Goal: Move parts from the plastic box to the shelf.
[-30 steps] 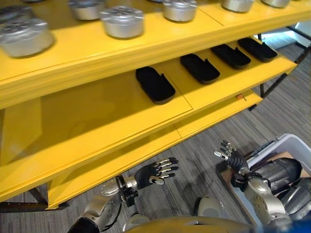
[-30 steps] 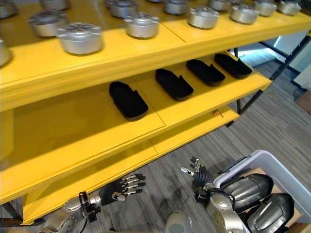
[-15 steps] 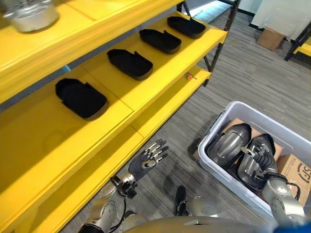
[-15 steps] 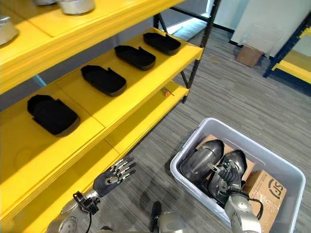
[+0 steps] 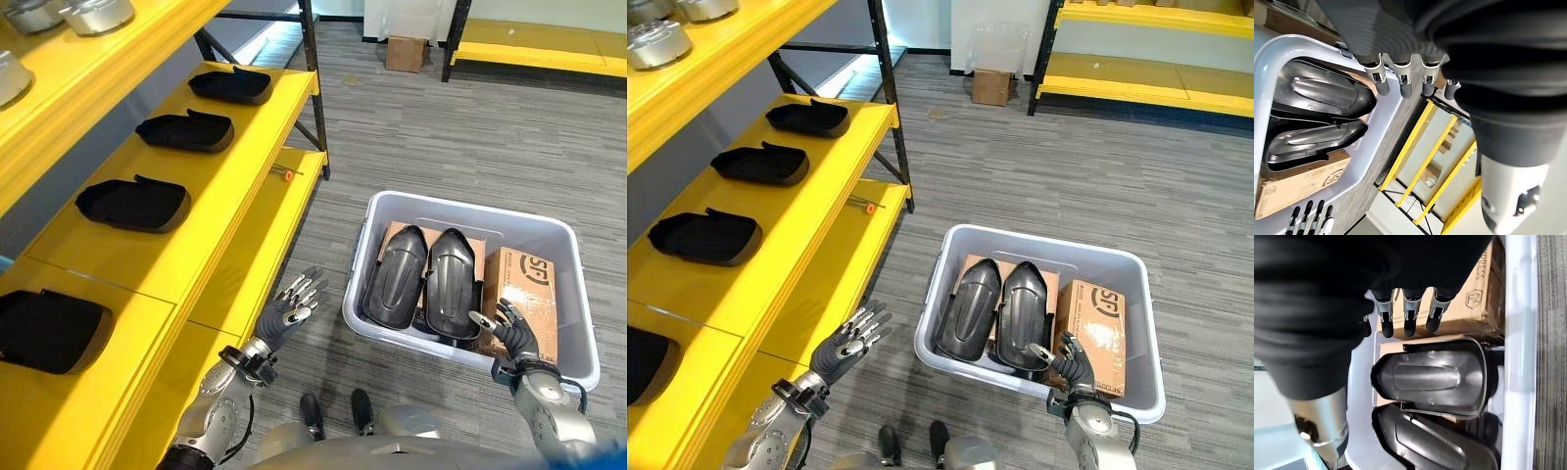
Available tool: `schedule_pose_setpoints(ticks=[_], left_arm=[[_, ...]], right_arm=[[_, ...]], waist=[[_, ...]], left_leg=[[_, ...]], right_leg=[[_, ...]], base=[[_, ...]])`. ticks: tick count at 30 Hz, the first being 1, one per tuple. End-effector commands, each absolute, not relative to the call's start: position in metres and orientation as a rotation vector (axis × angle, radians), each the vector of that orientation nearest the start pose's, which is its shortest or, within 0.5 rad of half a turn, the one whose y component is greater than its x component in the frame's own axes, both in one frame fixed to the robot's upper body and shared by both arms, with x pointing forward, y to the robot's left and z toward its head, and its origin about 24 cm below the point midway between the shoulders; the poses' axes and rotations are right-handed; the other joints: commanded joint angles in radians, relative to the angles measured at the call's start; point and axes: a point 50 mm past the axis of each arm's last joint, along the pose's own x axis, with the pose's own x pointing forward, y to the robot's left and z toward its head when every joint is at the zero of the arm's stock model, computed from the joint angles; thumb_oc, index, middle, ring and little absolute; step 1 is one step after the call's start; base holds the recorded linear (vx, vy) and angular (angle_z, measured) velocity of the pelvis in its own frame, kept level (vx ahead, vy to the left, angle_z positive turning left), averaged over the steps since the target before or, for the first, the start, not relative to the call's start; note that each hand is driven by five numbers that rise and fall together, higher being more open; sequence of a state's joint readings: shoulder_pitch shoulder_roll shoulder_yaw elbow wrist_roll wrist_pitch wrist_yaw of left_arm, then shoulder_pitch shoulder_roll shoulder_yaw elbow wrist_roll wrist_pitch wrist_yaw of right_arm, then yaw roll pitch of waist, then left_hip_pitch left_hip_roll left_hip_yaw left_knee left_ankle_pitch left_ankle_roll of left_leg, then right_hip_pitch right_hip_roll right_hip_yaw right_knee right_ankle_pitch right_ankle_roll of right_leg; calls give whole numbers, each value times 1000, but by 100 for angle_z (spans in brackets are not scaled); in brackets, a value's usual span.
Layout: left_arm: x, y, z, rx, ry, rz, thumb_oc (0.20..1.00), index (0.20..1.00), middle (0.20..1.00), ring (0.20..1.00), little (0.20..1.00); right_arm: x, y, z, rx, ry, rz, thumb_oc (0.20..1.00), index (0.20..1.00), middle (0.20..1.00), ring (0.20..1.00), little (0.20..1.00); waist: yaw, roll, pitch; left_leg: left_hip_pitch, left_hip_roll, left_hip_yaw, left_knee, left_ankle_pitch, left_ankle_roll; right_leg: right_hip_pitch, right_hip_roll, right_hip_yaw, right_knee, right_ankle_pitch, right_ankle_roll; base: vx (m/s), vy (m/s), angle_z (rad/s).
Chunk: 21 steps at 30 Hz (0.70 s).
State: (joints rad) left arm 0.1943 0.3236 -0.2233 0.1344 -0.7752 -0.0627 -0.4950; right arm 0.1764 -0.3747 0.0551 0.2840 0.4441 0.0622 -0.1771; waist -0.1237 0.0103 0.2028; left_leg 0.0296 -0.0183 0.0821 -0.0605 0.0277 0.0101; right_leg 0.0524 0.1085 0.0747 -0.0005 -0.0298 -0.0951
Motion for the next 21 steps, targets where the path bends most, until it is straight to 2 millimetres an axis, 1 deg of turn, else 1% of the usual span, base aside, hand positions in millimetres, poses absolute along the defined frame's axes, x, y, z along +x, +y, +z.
schedule_pose_setpoints(ticks=[1,2,4,9,11,14,15,16,17,18,19,21], left_arm=[[195,167,-1,-528,134,-478,1000,1000,1000,1000,1000],[196,165,-1,-521,130,-497,1000,1000,1000,1000,1000],[197,161,-4,-504,133,-520,1000,1000,1000,1000,1000],[198,158,-5,-507,132,-542,1000,1000,1000,1000,1000],[199,154,-4,-501,131,-550,1000,1000,1000,1000,1000],[200,152,-4,-498,137,-558,1000,1000,1000,1000,1000],[200,154,-4,-497,134,-540,1000,1000,1000,1000,1000],[200,156,-4,-494,133,-519,1000,1000,1000,1000,1000],[201,159,-4,-484,134,-497,1000,1000,1000,1000,1000],[202,161,-4,-477,135,-490,1000,1000,1000,1000,1000],[203,163,-4,-473,139,-492,1000,1000,1000,1000,1000],[204,163,-3,-459,153,-518,1000,1000,1000,1000,1000]], right_arm=[[210,-238,-21,14,363,-209,1000,1000,1000,1000,1000],[216,-229,-19,17,356,-193,1000,1000,1000,1000,1000],[219,-227,-19,30,361,-188,1000,1000,1000,1000,1000],[216,-223,-20,14,377,-168,1000,1000,1000,1000,1000],[218,-220,-20,14,383,-166,1000,1000,1000,1000,1000],[222,-218,-19,12,377,-167,1000,1000,1000,1000,1000],[227,-214,-17,7,374,-150,1000,1000,1000,1000,1000],[231,-209,-17,2,376,-133,1000,1000,1000,1000,1000],[235,-204,-18,10,375,-112,1000,1000,1000,1000,1000],[237,-202,-19,18,372,-106,1000,1000,1000,1000,1000],[238,-199,-20,28,369,-104,1000,1000,1000,1000,1000],[239,-198,-20,48,362,-118,1000,1000,1000,1000,1000]], waist=[[50,-12,7],[60,-16,6],[56,-20,-6],[44,-31,-20],[46,-43,-19],[51,-49,-16],[70,-51,-13],[86,-51,-10],[102,-55,-3],[110,-60,2],[112,-65,9],[105,-72,19]], left_leg=[[-25,9,-8,57,25,-15],[-33,25,-21,41,39,-24],[-15,37,-5,22,40,-24],[23,35,36,15,16,-3],[32,31,54,20,3,8],[35,33,82,25,-7,14],[33,46,139,34,-11,16],[33,58,173,40,-11,17],[32,74,204,51,-13,19],[32,84,215,61,-15,21],[32,94,218,73,-19,23],[34,109,197,88,-26,21]], right_leg=[[-37,-112,-107,40,73,131],[-29,-108,-89,33,63,132],[-24,-115,-93,30,61,137],[-24,-119,-96,57,51,142],[-30,-120,-103,68,51,146],[-28,-123,-125,82,39,144],[-42,-153,-222,134,23,155],[-61,-190,-285,181,38,174],[-80,-229,-329,224,57,193],[-89,-251,-338,235,75,204],[-95,-268,-328,236,95,212],[-94,-290,-269,204,128,226]], base=[[49,83,-97],[61,144,-60],[108,184,-44],[95,117,-36],[59,73,-13],[17,27,-9],[-23,-15,-17],[-44,-70,-63],[-28,-119,-130],[-16,-196,-157],[8,-240,-119],[35,-301,-43]])
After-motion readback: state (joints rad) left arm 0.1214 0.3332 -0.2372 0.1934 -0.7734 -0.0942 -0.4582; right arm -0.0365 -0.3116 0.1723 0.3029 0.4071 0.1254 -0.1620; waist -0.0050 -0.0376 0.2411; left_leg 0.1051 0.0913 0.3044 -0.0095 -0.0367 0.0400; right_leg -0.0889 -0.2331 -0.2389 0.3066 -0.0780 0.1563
